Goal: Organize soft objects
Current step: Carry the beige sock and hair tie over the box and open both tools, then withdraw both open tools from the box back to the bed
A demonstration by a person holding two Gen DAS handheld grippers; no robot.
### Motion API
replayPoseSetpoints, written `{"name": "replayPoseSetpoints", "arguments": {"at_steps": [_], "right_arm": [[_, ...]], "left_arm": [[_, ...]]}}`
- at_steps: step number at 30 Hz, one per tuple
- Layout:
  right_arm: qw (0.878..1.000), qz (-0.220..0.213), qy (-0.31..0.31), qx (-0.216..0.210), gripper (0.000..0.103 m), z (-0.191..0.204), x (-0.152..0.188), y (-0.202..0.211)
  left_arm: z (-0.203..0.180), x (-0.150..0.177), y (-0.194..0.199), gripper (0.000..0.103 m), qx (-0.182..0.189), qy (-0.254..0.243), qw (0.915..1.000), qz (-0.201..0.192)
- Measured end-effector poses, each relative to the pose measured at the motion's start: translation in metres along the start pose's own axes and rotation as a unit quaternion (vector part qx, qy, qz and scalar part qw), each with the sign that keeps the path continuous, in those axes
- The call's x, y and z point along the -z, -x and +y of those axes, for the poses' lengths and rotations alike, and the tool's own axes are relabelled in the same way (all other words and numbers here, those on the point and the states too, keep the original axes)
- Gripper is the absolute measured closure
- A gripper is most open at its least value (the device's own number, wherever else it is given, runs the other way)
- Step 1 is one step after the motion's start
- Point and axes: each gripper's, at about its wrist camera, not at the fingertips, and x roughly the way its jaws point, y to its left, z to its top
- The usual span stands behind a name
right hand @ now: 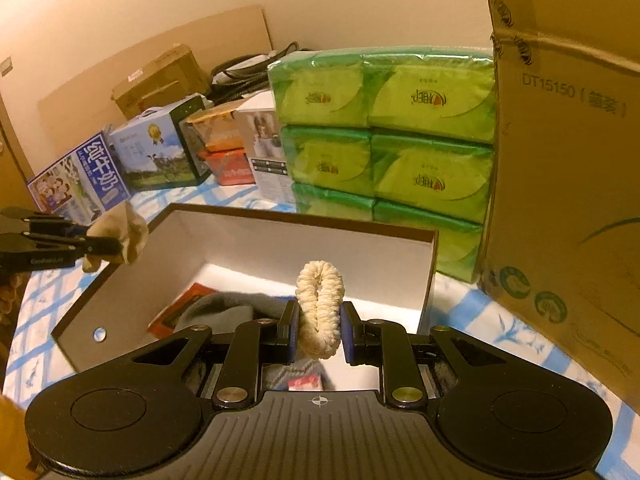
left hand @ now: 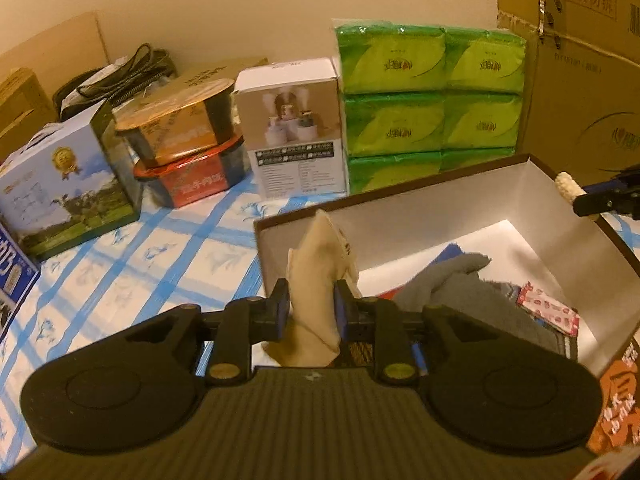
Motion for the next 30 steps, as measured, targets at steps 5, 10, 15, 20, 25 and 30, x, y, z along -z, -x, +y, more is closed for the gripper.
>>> {"name": "replayPoseSetpoints", "arguments": {"at_steps": [5, 10, 15, 20, 25, 30], "right_arm": [[1.0, -0.004, -0.004, 0.003, 0.081, -0.008, -0.006, -0.009], [1.0, -0.005, -0.006, 0.005, 0.081, -0.009, -0.007, -0.013], [0.999, -0.024, -0.018, 0.01, 0.049, -0.007, -0.009, -0.01], [0.999, -0.028, -0.019, 0.007, 0.049, -0.004, -0.014, -0.004], [0.999, -0.026, -0.019, 0.006, 0.049, -0.001, -0.012, 0.004], [1.0, -0.026, -0.016, 0.004, 0.049, 0.005, -0.009, 0.016]], "left_arm": [[-0.005, -0.009, -0.008, 0.056, 0.0, -0.008, 1.0, -0.005], [-0.005, -0.01, -0.008, 0.056, -0.005, -0.006, 1.0, 0.0], [-0.001, -0.008, -0.003, 0.055, -0.004, 0.001, 1.0, 0.002], [0.0, -0.003, 0.002, 0.055, -0.01, 0.0, 0.9999, 0.004], [0.001, 0.0, 0.011, 0.055, -0.014, 0.006, 0.9999, 0.006], [0.002, -0.001, 0.026, 0.055, -0.018, 0.01, 0.9998, 0.002]]}}
